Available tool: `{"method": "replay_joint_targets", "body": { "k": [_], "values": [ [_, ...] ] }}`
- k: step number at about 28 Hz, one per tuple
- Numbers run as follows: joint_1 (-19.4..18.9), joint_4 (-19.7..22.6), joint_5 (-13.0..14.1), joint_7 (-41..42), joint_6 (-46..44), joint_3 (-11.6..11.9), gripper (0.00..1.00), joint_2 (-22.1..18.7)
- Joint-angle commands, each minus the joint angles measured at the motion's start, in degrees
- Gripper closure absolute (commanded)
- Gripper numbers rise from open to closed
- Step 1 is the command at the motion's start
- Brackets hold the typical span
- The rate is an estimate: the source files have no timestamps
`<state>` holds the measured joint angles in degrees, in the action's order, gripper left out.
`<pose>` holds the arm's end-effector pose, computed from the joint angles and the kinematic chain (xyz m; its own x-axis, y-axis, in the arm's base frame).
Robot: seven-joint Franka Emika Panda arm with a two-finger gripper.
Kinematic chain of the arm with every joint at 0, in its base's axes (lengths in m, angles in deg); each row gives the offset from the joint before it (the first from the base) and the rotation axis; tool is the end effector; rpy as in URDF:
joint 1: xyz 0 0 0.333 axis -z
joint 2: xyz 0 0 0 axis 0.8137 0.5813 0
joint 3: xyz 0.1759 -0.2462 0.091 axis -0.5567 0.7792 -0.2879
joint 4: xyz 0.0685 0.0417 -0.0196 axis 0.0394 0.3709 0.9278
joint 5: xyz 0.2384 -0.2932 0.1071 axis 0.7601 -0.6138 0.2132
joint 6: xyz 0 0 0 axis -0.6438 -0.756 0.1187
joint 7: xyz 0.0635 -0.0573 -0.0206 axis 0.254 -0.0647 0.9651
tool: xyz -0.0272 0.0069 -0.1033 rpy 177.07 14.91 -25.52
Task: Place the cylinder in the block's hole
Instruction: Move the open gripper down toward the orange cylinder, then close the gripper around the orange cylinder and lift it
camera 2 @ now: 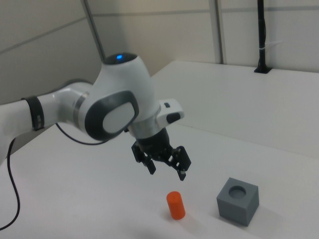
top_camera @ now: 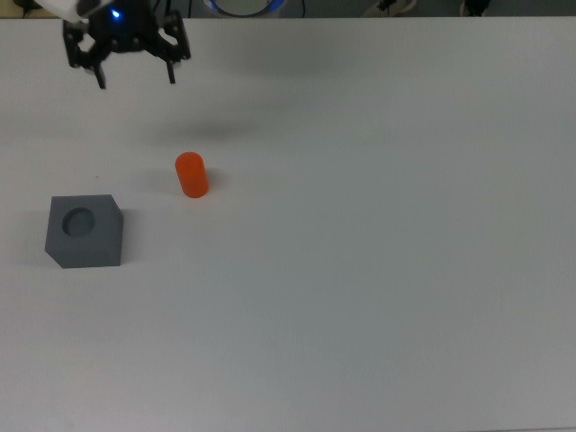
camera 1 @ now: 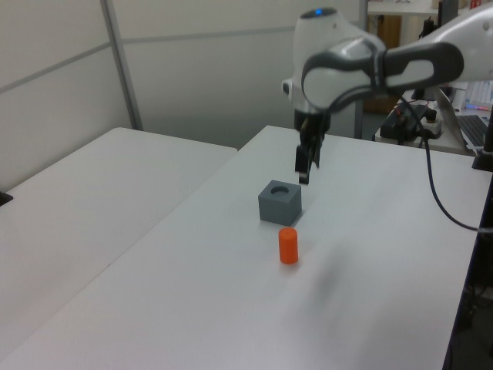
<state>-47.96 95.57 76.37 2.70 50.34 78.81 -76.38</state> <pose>0.5466 -0.0960 0.5150 0.9802 0.1760 0.0905 0.1701 -0.9830 0.0688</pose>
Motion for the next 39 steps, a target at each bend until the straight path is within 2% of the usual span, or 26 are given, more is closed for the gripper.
{"method": "replay_joint_targets", "body": {
  "k": [1,7,21,27,29,30,34,35,39],
  "values": [
    [-2.62,6.88,1.55,1.16,9.57,0.45,0.00,0.12],
    [-3.94,7.24,2.26,1.25,15.20,0.10,0.00,5.82],
    [-4.12,6.71,0.59,1.51,18.46,0.01,0.00,11.28],
    [-4.12,6.71,-1.17,1.43,18.38,-0.08,0.26,12.16],
    [-4.12,6.71,-1.26,1.43,18.38,-0.08,0.40,12.43],
    [-4.12,6.71,-1.26,1.43,18.38,-0.08,0.52,12.43],
    [-4.12,6.54,-1.26,1.43,18.38,-0.08,0.66,12.34],
    [-4.12,6.28,-1.26,1.43,18.38,-0.17,0.73,12.34],
    [-4.12,6.10,-1.08,1.34,18.29,-0.17,0.84,12.34]
  ]
}}
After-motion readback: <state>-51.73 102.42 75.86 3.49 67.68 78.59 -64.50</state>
